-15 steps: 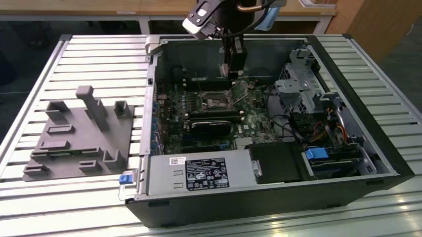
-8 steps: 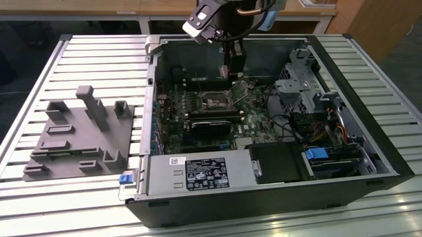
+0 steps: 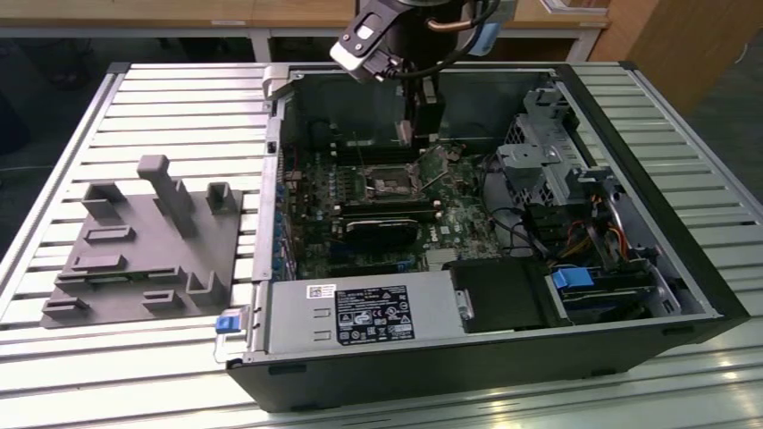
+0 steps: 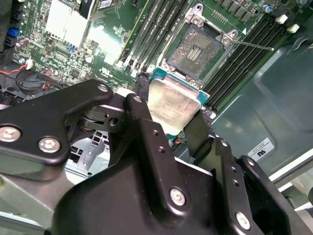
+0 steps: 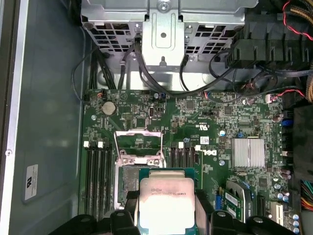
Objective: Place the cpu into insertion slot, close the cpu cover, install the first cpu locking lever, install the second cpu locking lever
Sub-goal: 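Place the cpu into insertion slot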
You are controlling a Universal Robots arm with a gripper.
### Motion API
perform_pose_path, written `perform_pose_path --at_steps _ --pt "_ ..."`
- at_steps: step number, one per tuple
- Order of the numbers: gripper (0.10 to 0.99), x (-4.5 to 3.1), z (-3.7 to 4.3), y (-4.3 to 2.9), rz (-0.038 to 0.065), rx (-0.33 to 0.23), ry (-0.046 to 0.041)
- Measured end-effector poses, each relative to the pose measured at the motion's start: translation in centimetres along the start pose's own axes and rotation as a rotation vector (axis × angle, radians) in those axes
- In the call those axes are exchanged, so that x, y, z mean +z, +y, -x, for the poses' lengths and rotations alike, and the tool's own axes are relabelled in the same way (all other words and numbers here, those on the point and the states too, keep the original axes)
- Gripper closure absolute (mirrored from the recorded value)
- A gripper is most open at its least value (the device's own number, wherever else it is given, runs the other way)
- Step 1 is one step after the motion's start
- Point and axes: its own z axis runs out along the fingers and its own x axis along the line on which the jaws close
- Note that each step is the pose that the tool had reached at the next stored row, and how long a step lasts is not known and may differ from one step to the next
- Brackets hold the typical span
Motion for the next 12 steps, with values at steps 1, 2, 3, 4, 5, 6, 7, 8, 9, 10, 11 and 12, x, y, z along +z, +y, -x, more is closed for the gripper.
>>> perform_pose_path --at_steps 1,2,3,4,5,6,7,8,9,10,11,12 --pt "0.545 0.05 0.00 0.00 0.000 0.000 0.0001" --pt "0.545 0.11 0.00 -0.03 0.000 0.000 0.0001" --pt "0.545 0.20 0.01 -0.05 0.000 0.000 0.0001" --pt "0.545 0.31 0.00 -0.08 0.000 0.000 0.0001" --pt "0.545 0.44 0.00 -0.10 0.000 0.000 0.0000" --pt "0.545 0.57 0.01 -0.12 0.000 0.001 0.0000" --pt "0.545 0.69 0.01 -0.17 0.000 0.003 -0.0001" --pt "0.545 0.81 0.01 -0.24 0.000 0.006 -0.0005" --pt "0.545 0.92 0.00 -0.34 0.000 0.011 -0.0009" --pt "0.545 1.04 0.00 -0.43 0.000 0.016 -0.0014" --pt "0.545 1.18 0.00 -0.48 0.000 0.024 -0.0021" --pt "0.545 1.33 0.00 -0.49 0.000 0.032 -0.0029"
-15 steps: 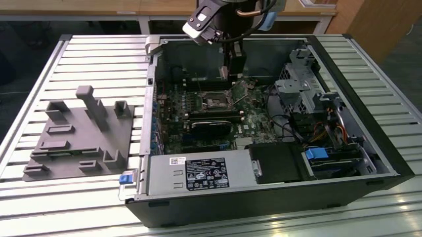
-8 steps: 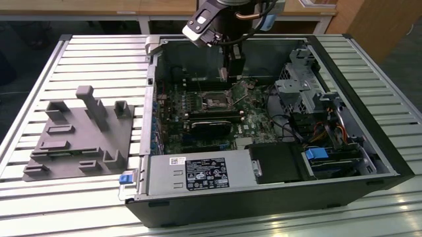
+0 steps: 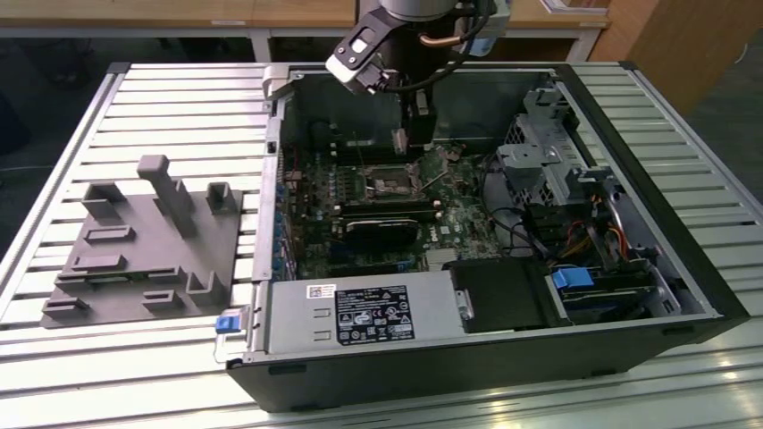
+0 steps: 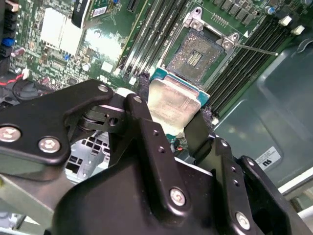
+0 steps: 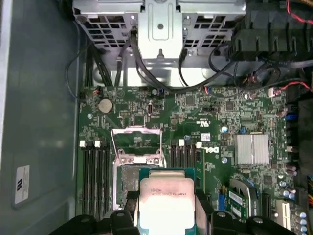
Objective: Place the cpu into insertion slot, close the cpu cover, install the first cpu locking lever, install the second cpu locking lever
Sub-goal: 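Place the cpu into insertion slot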
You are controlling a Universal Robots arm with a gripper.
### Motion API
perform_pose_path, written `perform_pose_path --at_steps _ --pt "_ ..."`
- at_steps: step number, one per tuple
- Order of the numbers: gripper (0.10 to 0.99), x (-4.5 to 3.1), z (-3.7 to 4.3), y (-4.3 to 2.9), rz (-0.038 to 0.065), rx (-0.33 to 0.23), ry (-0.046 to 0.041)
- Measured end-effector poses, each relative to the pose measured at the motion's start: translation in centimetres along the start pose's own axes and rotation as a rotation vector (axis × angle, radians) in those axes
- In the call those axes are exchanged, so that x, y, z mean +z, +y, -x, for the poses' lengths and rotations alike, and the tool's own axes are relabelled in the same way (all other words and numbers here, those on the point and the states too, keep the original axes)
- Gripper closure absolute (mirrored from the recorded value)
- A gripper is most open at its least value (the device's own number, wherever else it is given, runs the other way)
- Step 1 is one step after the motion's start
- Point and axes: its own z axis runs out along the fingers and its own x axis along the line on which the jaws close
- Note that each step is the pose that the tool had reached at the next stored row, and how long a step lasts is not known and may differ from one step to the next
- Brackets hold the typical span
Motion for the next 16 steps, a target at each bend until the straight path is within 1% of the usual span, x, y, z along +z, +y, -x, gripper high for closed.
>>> perform_pose_path --at_steps 4,12,16 --pt "0.545 0.67 -0.01 -0.13 0.000 0.025 -0.0025" --pt "0.545 2.11 -0.13 -0.39 0.000 0.025 -0.0024" --pt "0.545 2.59 -0.15 -0.53 0.000 -0.015 0.0009"
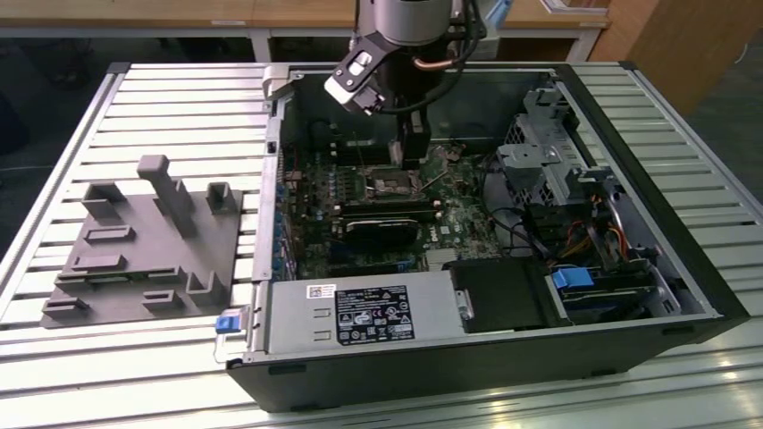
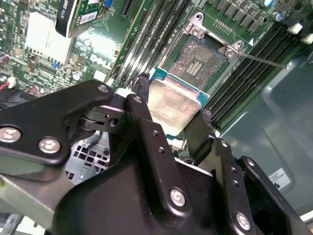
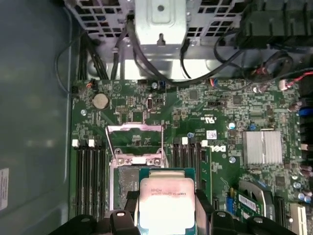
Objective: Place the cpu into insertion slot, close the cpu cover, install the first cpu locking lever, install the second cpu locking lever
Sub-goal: 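Place the cpu into insertion slot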
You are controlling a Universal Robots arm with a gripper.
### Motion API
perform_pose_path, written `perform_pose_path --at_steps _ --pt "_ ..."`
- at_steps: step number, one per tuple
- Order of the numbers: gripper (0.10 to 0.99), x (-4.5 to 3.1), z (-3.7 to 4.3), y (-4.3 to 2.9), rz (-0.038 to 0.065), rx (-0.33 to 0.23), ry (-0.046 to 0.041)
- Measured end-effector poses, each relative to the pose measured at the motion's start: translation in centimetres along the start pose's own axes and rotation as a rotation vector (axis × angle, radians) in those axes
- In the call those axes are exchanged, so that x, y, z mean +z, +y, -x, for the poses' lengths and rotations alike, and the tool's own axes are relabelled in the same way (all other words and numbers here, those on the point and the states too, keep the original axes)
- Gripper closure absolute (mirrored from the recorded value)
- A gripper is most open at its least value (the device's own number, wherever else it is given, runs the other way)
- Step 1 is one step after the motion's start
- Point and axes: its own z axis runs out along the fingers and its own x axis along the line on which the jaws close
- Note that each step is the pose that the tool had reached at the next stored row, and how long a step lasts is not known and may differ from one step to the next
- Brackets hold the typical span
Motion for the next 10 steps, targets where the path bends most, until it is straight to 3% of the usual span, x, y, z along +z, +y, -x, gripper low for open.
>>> perform_pose_path --at_steps 10 --pt "0.545 1.13 -0.03 -0.12 0.000 -0.008 0.0008"
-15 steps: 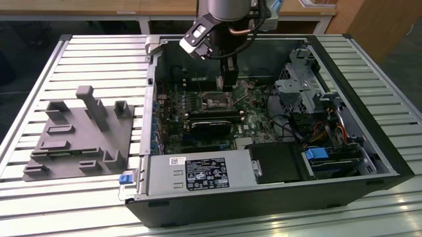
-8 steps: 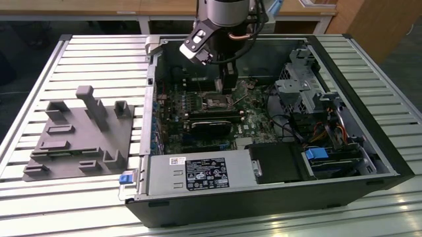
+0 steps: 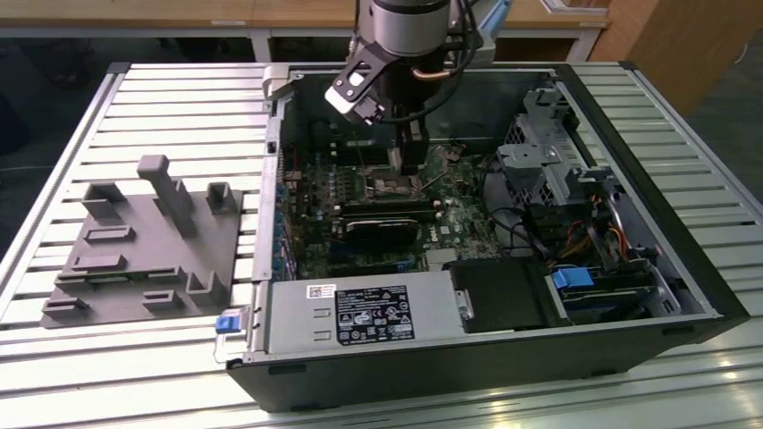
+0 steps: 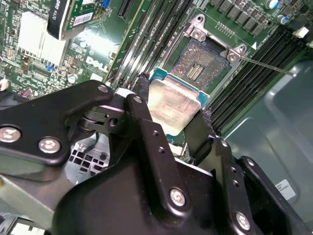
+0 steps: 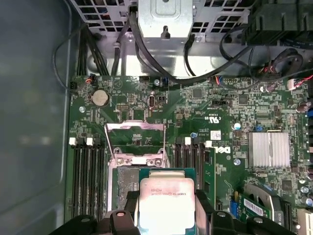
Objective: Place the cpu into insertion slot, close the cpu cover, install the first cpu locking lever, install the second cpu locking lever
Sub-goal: 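Place the cpu into insertion slot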
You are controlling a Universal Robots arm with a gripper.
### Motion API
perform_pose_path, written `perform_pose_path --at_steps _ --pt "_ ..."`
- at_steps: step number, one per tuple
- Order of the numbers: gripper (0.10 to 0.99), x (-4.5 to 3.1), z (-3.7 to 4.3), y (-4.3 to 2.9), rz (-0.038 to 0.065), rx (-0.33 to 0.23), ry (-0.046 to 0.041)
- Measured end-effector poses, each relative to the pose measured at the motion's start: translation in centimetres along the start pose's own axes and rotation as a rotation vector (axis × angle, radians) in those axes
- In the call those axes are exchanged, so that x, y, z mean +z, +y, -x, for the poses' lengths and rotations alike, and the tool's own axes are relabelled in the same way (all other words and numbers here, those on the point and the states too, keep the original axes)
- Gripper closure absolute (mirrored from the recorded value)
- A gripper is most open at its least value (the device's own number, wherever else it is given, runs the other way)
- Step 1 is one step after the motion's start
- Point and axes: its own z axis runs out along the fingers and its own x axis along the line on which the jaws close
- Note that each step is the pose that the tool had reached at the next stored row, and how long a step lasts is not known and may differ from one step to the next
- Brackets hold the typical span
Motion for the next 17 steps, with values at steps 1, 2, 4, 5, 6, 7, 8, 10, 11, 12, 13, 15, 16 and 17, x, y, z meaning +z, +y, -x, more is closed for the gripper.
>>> perform_pose_path --at_steps 1,2,4,5,6,7,8,10,11,12,13,15,16,17 --pt "0.545 0.09 0.00 -0.01 0.000 -0.001 0.0001" --pt "0.545 0.17 -0.02 -0.02 0.000 -0.001 0.0000" --pt "0.545 0.29 -0.12 -0.09 0.000 -0.001 -0.0003" --pt "0.545 0.38 -0.17 -0.11 0.000 -0.001 -0.0003" --pt "0.545 0.45 -0.21 -0.13 0.000 -0.001 -0.0005" --pt "0.545 0.53 -0.23 -0.17 0.000 -0.001 -0.0004" --pt "0.545 0.60 -0.24 -0.21 0.000 -0.001 -0.0004" --pt "0.545 0.69 -0.25 -0.27 0.000 -0.001 -0.0005" --pt "0.545 0.75 -0.25 -0.31 0.000 -0.001 -0.0004" --pt "0.545 0.83 -0.26 -0.37 0.000 -0.001 -0.0004" --pt "0.545 0.94 -0.29 -0.41 0.000 -0.001 -0.0006" --pt "0.545 1.22 -0.30 -0.54 0.000 -0.003 -0.0005" --pt "0.545 1.40 -0.31 -0.60 0.000 -0.004 -0.0004" --pt "0.545 1.57 -0.32 -0.66 0.000 -0.006 -0.0003"
